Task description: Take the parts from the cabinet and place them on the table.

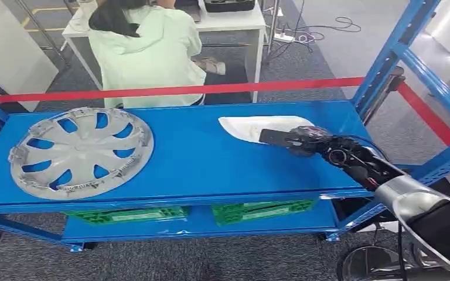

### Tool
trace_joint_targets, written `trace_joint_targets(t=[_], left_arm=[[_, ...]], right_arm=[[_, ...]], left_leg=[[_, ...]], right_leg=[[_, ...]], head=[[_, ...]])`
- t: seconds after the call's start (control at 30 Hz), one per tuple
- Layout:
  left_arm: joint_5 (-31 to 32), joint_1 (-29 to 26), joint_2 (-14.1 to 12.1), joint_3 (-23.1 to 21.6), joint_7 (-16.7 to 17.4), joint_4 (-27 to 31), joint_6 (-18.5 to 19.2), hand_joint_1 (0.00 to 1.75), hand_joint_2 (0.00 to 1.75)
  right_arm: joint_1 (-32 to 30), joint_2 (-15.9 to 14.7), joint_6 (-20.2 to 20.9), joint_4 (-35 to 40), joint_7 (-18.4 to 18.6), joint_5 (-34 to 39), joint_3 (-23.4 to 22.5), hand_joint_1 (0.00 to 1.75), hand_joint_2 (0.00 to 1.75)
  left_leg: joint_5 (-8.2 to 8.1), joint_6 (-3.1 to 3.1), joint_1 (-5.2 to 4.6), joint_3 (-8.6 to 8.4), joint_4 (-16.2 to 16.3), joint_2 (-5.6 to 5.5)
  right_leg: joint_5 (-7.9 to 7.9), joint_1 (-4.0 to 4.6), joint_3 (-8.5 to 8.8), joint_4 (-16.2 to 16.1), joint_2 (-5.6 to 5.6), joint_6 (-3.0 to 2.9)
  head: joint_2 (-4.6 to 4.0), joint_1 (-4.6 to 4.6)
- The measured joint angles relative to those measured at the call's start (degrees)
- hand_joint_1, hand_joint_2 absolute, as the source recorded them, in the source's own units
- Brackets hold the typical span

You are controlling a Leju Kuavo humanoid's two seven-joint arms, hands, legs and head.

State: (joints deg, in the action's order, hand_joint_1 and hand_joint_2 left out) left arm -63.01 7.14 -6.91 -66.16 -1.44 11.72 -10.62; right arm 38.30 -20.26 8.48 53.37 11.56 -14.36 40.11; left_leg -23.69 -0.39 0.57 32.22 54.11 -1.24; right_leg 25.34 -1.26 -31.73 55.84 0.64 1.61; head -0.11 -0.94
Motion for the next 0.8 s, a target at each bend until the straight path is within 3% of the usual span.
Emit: trace_joint_targets(t=[0.37, 0.4, 0.43, 0.8], left_arm=[[-0.6, 0.0, -0.2, 0.0, -0.7, 0.0, 0.5, 0.0, 0.0], [-0.8, 0.0, -0.2, 0.0, -0.9, 0.0, 0.7, 0.0, 1.75], [-1.2, 0.0, -0.3, 0.0, -1.0, 0.0, 1.2, 0.0, 1.75], [-2.5, 0.0, -0.7, 0.1, -3.1, 0.0, 2.9, 0.0, 1.75]], right_arm=[[0.4, -0.1, -0.6, 0.0, -0.1, 0.1, -0.3, 1.64, 1.75], [0.4, -0.1, -0.6, 0.0, -0.2, 0.1, -0.3, 1.66, 1.75], [0.4, -0.1, -0.6, 0.0, -0.3, 0.1, -0.3, 1.73, 1.75], [0.4, -0.1, -0.8, 0.4, -0.6, 0.2, -0.3, 1.73, 1.75]], left_leg=[[0.0, 0.0, 0.0, -0.12, 0.0, 0.01], [0.0, 0.0, 0.0, -0.12, 0.0, 0.01], [0.0, 0.0, 0.0, -0.13, 0.0, 0.01], [0.0, 0.0, 0.0, -0.2, 0.0, 0.01]], right_leg=[[0.0, 0.0, 0.11, 0.0, 0.03, 0.0], [0.0, 0.0, 0.12, 0.0, 0.02, 0.0], [0.0, 0.0, 0.12, 0.0, 0.02, 0.0], [0.0, 0.0, 0.23, 0.0, 0.02, 0.0]], head=[[0.0, -0.02], [0.0, 0.0], [0.0, -0.02], [0.0, -0.02]])
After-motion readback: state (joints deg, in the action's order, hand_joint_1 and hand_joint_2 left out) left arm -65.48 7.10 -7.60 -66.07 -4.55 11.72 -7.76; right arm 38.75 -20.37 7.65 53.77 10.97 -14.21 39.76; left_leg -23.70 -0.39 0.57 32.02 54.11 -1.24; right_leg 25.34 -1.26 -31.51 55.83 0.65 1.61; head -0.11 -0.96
